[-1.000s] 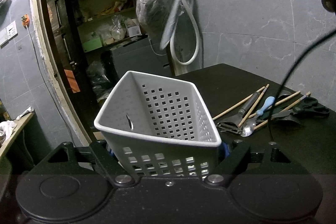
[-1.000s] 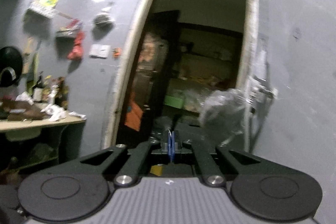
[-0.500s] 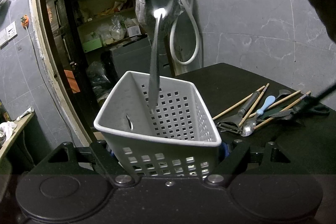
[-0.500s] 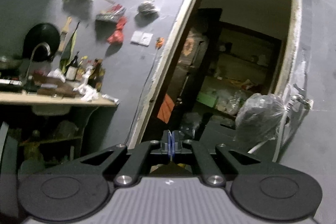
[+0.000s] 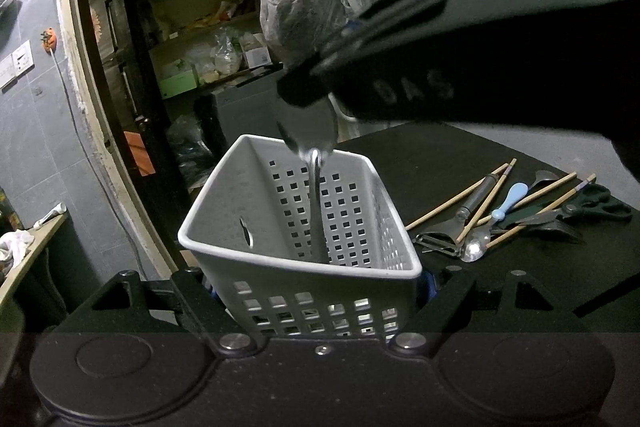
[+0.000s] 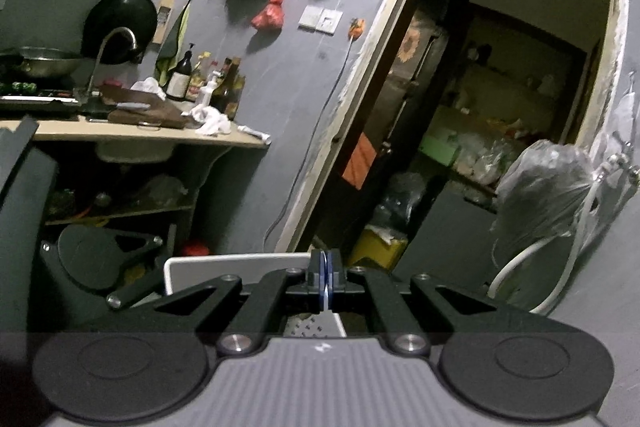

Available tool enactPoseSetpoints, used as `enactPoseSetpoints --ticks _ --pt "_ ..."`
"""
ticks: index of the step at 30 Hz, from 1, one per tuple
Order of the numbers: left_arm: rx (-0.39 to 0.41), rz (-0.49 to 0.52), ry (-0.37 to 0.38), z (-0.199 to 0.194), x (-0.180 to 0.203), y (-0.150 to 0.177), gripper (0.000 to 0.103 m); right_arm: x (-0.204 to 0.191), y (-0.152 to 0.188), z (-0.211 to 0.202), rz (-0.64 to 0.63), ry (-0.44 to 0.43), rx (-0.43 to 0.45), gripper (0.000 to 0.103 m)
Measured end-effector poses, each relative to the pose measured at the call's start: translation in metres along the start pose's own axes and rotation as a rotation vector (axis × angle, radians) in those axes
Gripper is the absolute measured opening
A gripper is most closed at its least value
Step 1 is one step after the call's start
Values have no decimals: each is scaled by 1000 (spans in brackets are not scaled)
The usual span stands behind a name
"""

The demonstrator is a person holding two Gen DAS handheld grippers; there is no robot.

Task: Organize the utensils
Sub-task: 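Lower the spoon into the caddy held by the left gripper and release, then move the right gripper back over the utensil pile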

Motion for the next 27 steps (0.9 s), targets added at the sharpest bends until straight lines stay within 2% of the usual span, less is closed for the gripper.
enactPoseSetpoints --ticks 7,12,14,15,17,19,22,24,26,27 --pt "1 3 0 0 -1 0 83 4 2 2 24 -18 -17 2" --pt "4 14 3 1 -1 1 83 9 6 2 55 -25 -22 13" --pt "5 7 1 2 0 1 83 11 7 -1 68 -24 -21 31" --pt "7 6 -1 2 1 2 83 11 8 -4 66 -21 -15 34" --pt "9 6 -2 2 1 2 83 13 7 -9 71 -17 2 49" --pt "9 7 -2 2 2 2 83 16 7 -16 89 3 29 59" --pt "9 7 -1 2 2 2 83 22 6 -24 115 32 57 66" --pt "10 7 -2 2 2 2 83 26 6 -30 125 64 74 76" --pt "12 7 -1 2 2 2 83 30 7 -37 128 102 94 93" --pt "13 5 -1 2 2 1 83 31 8 -41 129 123 100 98"
Point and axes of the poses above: each gripper's, at about its wrist camera, not at the fingertips, and z roughly the way its jaws point, x to its right, y to its underside, the point moved 1 cm from there along z, roughly the way its jaws point, and after that the axes turned 13 degrees about -y, right-handed, at the moved point
